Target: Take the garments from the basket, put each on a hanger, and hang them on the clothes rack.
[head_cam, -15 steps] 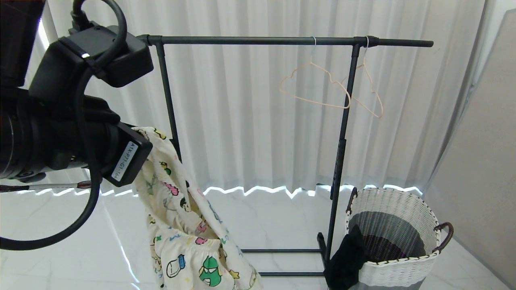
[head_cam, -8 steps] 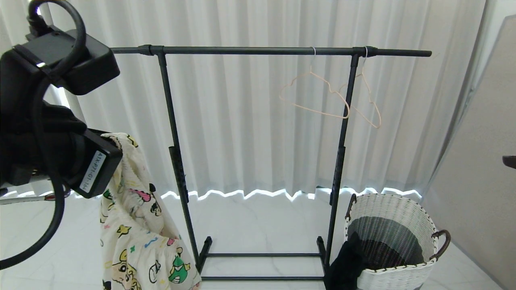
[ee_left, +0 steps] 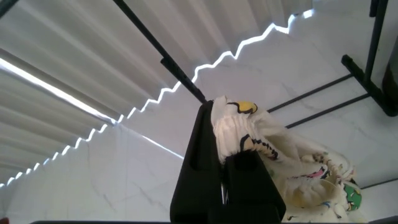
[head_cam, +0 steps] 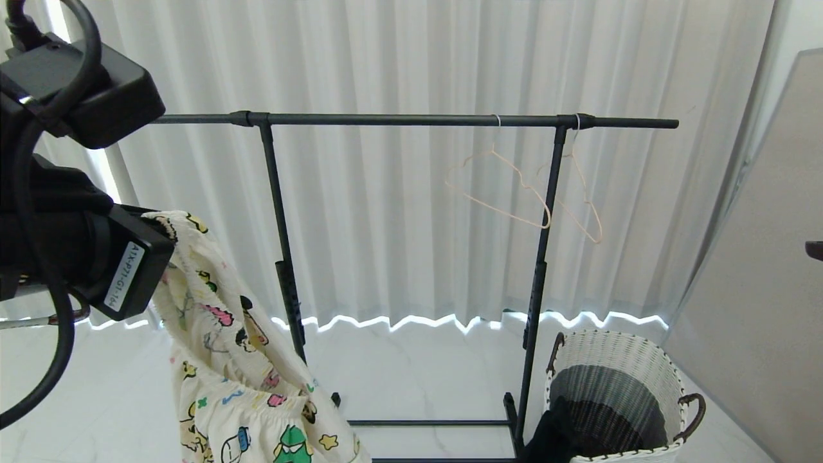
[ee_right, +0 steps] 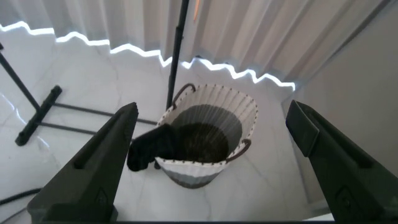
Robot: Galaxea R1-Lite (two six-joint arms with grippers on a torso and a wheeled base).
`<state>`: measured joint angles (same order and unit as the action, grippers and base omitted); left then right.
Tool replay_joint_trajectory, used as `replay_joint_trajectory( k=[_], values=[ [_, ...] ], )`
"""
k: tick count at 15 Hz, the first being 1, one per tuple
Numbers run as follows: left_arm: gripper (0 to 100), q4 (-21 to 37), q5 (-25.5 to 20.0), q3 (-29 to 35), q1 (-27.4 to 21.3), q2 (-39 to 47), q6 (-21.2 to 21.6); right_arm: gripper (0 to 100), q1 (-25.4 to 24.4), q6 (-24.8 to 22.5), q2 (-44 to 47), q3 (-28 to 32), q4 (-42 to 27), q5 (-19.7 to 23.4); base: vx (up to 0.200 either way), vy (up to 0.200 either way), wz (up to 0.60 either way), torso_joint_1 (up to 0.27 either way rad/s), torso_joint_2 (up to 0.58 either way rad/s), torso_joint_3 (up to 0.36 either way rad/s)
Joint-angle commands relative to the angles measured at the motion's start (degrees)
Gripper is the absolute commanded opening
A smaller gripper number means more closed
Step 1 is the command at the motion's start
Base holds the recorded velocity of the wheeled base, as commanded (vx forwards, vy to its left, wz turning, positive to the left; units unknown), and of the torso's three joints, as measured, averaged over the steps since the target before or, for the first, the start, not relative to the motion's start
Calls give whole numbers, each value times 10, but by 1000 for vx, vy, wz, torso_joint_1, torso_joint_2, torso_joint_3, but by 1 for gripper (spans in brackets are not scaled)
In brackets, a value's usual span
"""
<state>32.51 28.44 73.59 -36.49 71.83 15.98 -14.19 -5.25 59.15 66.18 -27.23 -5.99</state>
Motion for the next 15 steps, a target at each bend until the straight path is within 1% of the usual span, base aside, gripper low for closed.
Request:
replay_joint_trajectory(
  k=[1, 10, 12, 14, 15],
  values=[
    [0, 0, 0, 1, 0, -1, 0, 100, 0, 0, 2, -1, 2, 0, 0, 0, 0, 207, -491, -286],
    [0, 0, 0, -20, 0, -21, 0, 100, 0, 0, 1, -1, 3, 0, 0, 0, 0, 225, -505, -283],
    [0, -1, 0, -21, 0, -20, -1, 100, 0, 1, 2, -1, 3, 0, 0, 0, 0, 112, -227, -125],
    [0, -18, 0, -27, -1, -19, 0, 100, 0, 21, 4, -1, 10, 1, 0, 0, 0, 29, -68, -44],
    [0, -19, 0, -29, -1, -19, 1, 100, 0, 24, 8, -2, 17, 2, 0, 0, 0, 0, 0, 0]
  ],
)
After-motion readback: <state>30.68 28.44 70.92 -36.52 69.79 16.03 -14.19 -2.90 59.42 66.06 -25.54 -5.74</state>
